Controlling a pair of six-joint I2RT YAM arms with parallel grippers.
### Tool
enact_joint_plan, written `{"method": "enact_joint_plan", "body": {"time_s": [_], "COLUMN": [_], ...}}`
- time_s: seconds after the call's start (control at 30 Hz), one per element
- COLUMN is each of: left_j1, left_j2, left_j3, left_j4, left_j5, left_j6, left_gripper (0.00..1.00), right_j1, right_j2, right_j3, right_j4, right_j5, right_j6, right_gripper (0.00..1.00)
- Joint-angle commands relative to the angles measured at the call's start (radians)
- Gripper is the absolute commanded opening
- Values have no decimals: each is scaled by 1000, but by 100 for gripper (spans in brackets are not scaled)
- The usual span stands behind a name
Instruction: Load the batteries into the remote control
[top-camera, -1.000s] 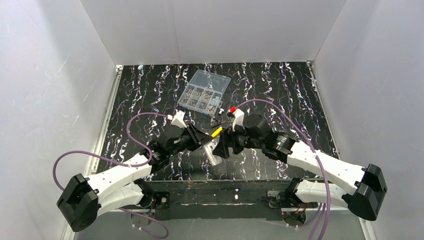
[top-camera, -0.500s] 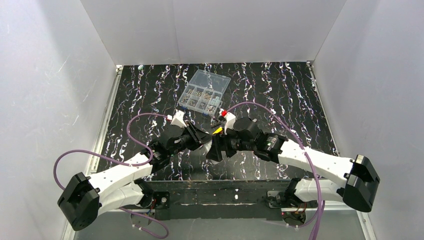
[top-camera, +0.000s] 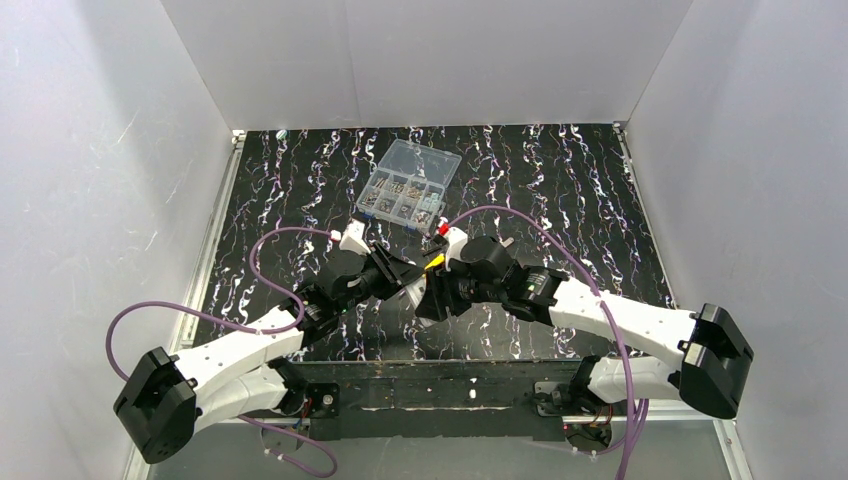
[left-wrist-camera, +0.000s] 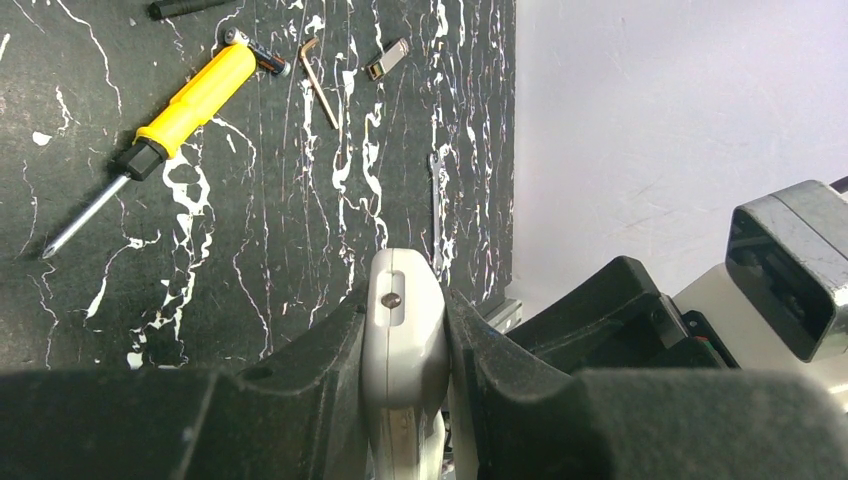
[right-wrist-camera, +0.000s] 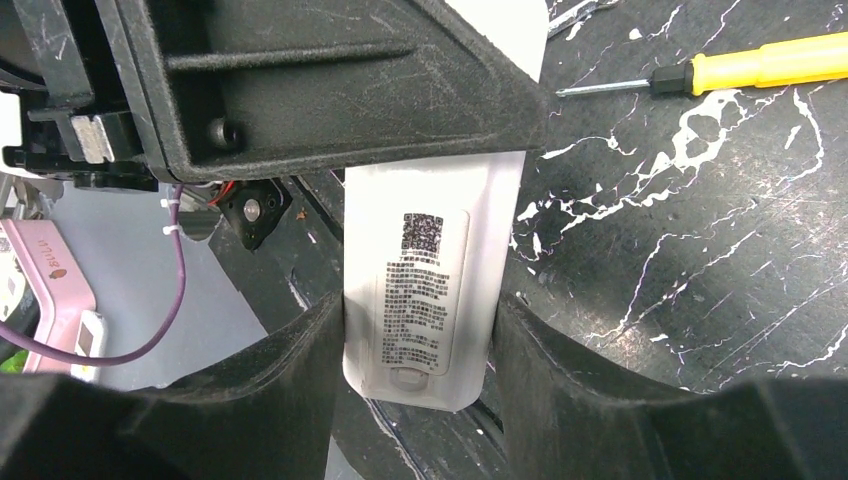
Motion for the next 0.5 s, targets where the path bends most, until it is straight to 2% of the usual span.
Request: {"method": "enact_joint_plan", "body": {"time_s": [0.0, 0.1, 0.23, 0.47], "left_j1": [5, 5, 5, 4], "left_j2": [-26, -26, -24, -5], "left_j3": [17, 17, 7, 1], "left_j4": [32, 32, 47, 86], "left_j5": [-32, -27, -22, -8], "left_j6": [-13, -19, -30, -43], "left_gripper": [0, 2, 17, 32], "right_j1": [8, 8, 8, 8], "right_j2": [13, 14, -1, 4], "right_j3": [20, 26, 23, 27], "right_j4": [24, 18, 19, 16], "right_j5": [-34, -35, -21, -18], "right_j6": [-17, -21, -33, -37], "right_gripper": [40, 34, 29, 28]}}
